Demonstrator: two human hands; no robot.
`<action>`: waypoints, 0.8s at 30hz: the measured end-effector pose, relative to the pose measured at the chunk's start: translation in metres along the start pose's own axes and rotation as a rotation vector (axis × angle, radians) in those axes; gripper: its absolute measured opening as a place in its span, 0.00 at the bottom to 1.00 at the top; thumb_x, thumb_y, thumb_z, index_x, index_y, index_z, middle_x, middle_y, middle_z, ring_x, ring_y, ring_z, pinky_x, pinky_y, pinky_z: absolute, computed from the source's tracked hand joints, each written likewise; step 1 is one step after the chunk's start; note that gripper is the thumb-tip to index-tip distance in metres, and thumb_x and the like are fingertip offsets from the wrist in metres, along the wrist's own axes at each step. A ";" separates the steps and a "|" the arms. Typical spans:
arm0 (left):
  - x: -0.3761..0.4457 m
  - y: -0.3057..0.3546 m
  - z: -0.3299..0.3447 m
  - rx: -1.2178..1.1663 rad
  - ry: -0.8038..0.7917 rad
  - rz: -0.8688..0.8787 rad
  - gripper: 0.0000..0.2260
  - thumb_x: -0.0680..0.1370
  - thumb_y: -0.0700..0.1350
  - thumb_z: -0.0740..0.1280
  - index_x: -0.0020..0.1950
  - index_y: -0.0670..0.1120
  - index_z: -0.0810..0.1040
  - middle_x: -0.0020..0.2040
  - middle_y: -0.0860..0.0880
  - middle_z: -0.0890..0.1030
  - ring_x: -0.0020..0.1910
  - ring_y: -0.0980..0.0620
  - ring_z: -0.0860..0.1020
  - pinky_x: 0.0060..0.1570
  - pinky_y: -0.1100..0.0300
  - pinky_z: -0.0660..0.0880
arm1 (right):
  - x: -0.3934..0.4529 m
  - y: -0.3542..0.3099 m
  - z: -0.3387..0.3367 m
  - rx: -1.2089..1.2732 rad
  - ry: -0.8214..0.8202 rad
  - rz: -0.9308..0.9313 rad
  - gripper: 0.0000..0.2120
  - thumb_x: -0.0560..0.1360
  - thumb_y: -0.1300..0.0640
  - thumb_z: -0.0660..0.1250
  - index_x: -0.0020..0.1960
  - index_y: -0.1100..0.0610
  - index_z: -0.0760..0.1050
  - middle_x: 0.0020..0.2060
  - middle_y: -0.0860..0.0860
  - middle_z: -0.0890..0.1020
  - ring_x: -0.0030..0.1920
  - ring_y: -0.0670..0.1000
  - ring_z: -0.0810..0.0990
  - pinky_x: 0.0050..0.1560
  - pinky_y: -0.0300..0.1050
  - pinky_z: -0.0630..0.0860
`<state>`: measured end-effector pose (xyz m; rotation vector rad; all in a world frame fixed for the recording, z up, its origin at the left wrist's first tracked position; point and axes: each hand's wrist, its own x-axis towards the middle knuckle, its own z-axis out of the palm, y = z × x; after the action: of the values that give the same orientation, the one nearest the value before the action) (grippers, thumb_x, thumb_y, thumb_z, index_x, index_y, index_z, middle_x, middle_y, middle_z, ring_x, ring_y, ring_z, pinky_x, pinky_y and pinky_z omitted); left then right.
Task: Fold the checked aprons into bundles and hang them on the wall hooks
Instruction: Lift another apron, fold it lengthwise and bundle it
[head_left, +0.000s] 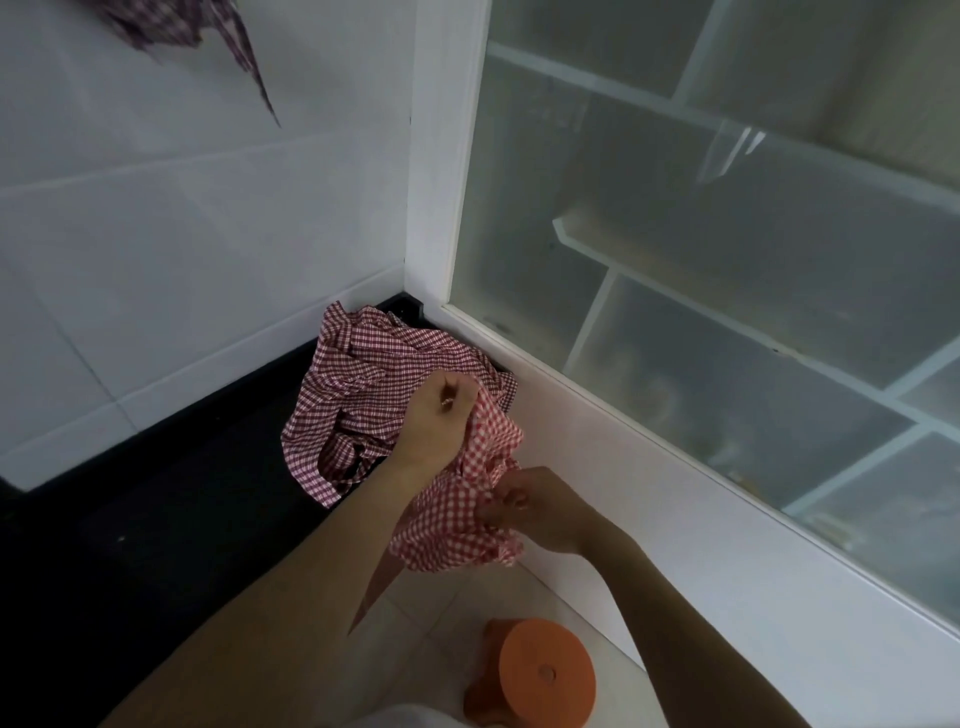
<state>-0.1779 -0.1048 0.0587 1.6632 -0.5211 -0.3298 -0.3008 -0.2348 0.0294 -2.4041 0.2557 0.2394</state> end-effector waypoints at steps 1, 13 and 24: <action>-0.001 -0.005 -0.002 -0.018 -0.100 -0.093 0.10 0.83 0.50 0.61 0.51 0.44 0.75 0.49 0.47 0.78 0.50 0.50 0.78 0.55 0.61 0.76 | 0.000 -0.004 -0.001 0.008 0.072 -0.023 0.09 0.77 0.48 0.69 0.42 0.51 0.79 0.41 0.48 0.82 0.43 0.46 0.79 0.49 0.42 0.77; -0.020 -0.038 0.009 0.093 -0.473 0.014 0.08 0.72 0.45 0.76 0.47 0.45 0.81 0.41 0.54 0.81 0.41 0.63 0.78 0.44 0.65 0.73 | -0.006 -0.015 -0.045 0.078 0.331 -0.179 0.05 0.72 0.51 0.76 0.44 0.50 0.83 0.39 0.42 0.84 0.41 0.42 0.81 0.44 0.37 0.77; 0.006 0.029 -0.029 0.168 -0.343 0.180 0.07 0.73 0.42 0.76 0.45 0.40 0.82 0.42 0.47 0.83 0.39 0.59 0.80 0.39 0.71 0.75 | -0.019 0.026 -0.066 -0.047 -0.250 0.266 0.14 0.74 0.51 0.74 0.57 0.55 0.79 0.55 0.53 0.84 0.54 0.54 0.83 0.64 0.52 0.77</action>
<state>-0.1631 -0.0857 0.0925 1.7137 -0.9719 -0.4515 -0.3190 -0.2959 0.0667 -2.3522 0.4572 0.6687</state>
